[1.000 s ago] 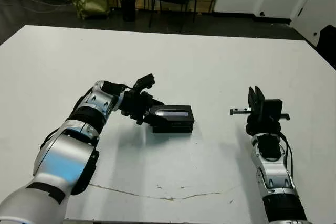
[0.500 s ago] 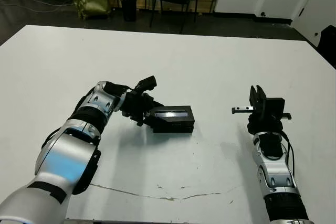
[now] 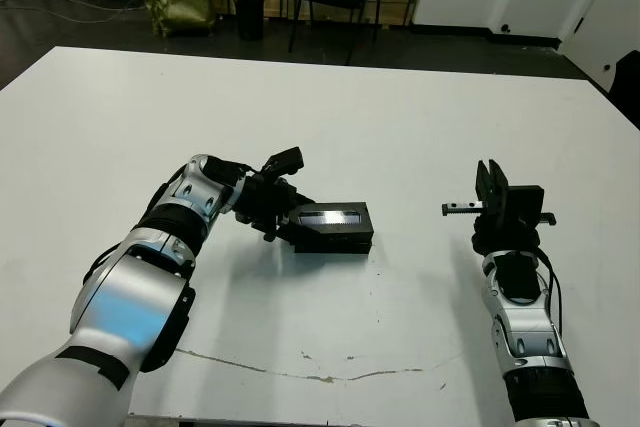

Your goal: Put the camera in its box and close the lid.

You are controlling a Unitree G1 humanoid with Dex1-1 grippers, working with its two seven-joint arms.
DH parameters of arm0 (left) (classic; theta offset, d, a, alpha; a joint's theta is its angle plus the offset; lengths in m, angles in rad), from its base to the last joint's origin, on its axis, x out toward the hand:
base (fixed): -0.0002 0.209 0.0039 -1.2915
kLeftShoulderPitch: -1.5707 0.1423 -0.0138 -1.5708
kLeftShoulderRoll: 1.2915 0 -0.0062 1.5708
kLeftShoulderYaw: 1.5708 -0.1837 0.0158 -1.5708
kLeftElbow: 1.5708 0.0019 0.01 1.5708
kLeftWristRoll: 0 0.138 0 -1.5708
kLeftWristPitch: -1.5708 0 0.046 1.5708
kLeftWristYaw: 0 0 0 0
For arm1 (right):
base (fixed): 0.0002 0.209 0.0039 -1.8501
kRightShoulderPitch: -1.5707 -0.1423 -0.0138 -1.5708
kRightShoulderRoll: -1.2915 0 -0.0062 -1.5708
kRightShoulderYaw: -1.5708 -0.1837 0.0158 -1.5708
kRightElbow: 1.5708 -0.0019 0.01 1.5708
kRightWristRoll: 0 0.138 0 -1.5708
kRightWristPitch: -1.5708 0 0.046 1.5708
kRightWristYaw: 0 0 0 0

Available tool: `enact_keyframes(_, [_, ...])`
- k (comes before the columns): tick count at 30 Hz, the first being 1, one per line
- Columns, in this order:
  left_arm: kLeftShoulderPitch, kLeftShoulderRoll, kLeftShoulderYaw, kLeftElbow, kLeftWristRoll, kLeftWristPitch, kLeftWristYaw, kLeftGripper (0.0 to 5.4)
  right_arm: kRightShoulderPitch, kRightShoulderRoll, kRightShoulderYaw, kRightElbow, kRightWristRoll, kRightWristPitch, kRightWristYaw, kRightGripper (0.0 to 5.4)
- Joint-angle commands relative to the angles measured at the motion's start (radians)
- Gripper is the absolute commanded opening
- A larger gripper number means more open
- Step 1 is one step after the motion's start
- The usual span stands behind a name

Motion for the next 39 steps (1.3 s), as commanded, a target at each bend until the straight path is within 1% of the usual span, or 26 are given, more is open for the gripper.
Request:
enact_keyframes(1, [0.012,-0.050,-0.026,0.011,0.033,-0.021,0.023,2.72,-0.005,-0.004,-0.007,0.008,0.008,0.000,-0.001,0.00])
enact_keyframes(4, [0.010,-0.055,-0.024,0.015,0.034,-0.010,0.023,2.72,-0.001,0.000,-0.005,-0.013,0.000,0.034,-0.014,0.00])
enact_keyframes(7, [0.007,-0.060,-0.021,0.018,0.032,0.016,0.018,2.72,-0.005,-0.001,-0.007,0.009,0.003,0.013,-0.014,0.00])
enact_keyframes(11, [0.007,-0.066,-0.027,0.012,0.041,0.023,0.030,2.72,-0.005,-0.004,-0.005,0.002,-0.003,0.048,-0.020,0.00])
enact_keyframes(14, [0.012,-0.074,-0.015,0.004,0.028,0.017,0.036,2.72,-0.004,-0.004,-0.006,0.007,0.008,0.032,-0.009,0.00])
enact_keyframes(17, [0.006,-0.083,0.009,0.006,0.003,0.020,0.015,2.72,0.000,-0.003,-0.002,-0.004,0.000,0.033,-0.014,0.00])
enact_keyframes(19, [-0.008,-0.088,0.020,0.015,-0.003,0.044,0.018,2.72,0.001,-0.003,0.000,0.002,-0.003,0.007,-0.016,0.00])
enact_keyframes(22, [-0.018,-0.092,0.030,0.017,0.001,0.064,0.058,2.72,0.002,-0.004,0.005,-0.009,-0.013,0.026,-0.021,0.00])
enact_keyframes(26, [-0.039,-0.098,0.052,0.007,-0.013,0.072,0.058,2.72,0.004,0.003,0.003,-0.021,0.003,0.037,-0.016,0.00])
enact_keyframes(29, [-0.055,-0.097,0.052,-0.001,-0.010,0.080,0.056,2.72,0.005,-0.004,0.010,-0.017,-0.017,0.035,-0.026,0.00])
enact_keyframes(31, [-0.059,-0.097,0.053,-0.003,-0.010,0.088,0.054,2.72,0.006,-0.007,0.014,-0.021,-0.036,0.049,-0.037,0.00])
enact_keyframes(33, [-0.059,-0.097,0.056,-0.002,-0.013,0.086,0.049,2.72,0.007,-0.009,0.013,-0.018,-0.036,0.037,-0.030,0.00])
enact_keyframes(35, [-0.060,-0.096,0.061,0.001,-0.018,0.091,0.040,2.72,0.007,-0.004,0.006,-0.012,-0.016,0.018,-0.018,0.00])
enact_keyframes(37, [-0.058,-0.090,0.059,-0.001,-0.017,0.076,0.035,2.72,0.007,-0.004,0.005,-0.011,-0.015,0.018,-0.021,0.00])
enact_keyframes(39, [-0.055,-0.077,0.054,-0.006,-0.011,0.040,0.033,2.72,0.007,-0.006,0.008,-0.021,-0.026,0.053,-0.030,0.00])
